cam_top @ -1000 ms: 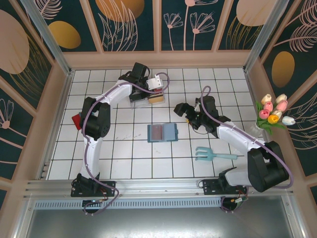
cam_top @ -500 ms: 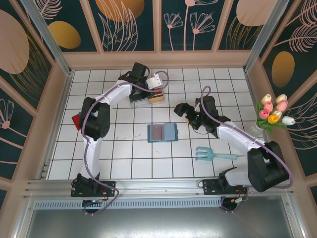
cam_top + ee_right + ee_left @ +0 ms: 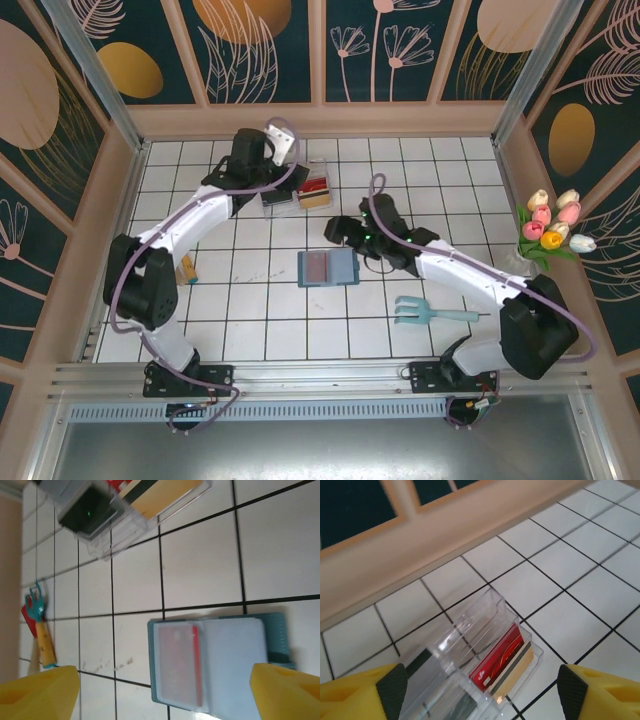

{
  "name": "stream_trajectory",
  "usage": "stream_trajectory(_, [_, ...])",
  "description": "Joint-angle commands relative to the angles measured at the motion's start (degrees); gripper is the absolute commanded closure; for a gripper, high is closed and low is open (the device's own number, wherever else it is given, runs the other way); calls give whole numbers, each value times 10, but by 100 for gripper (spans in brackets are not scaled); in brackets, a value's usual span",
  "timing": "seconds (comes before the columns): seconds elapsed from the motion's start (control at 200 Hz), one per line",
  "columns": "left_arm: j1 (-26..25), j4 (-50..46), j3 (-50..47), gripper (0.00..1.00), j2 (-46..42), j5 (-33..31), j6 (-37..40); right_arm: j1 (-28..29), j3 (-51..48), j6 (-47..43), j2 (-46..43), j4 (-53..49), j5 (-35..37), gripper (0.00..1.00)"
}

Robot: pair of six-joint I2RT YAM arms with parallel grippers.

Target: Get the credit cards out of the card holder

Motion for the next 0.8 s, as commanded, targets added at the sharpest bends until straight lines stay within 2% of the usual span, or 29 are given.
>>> stream_trajectory(0.0, [4,16,-62,8,-48,-90,-147,40,23,-19,34,-69,94,15])
stream_trajectory(0.095, [4,33,-127,2,-91,-125,-199,70,33,-20,65,-79,118,16])
stream_trajectory(0.215, [3,71,-198,1,-139,-139,-247,94,56,-28,117,-95,127,16])
stream_trajectory(0.36, [4,118,-279,2,-179,-144,-314,119,99,-27,182,-142,170,14])
stream_trajectory(0.53, [4,101,-308,2,-193,-141,-384,131,108,-26,217,-158,187,10])
stream_trajectory(0.796, [4,108,-329,1,-182,-111,-412,130,100,-37,250,-152,177,9])
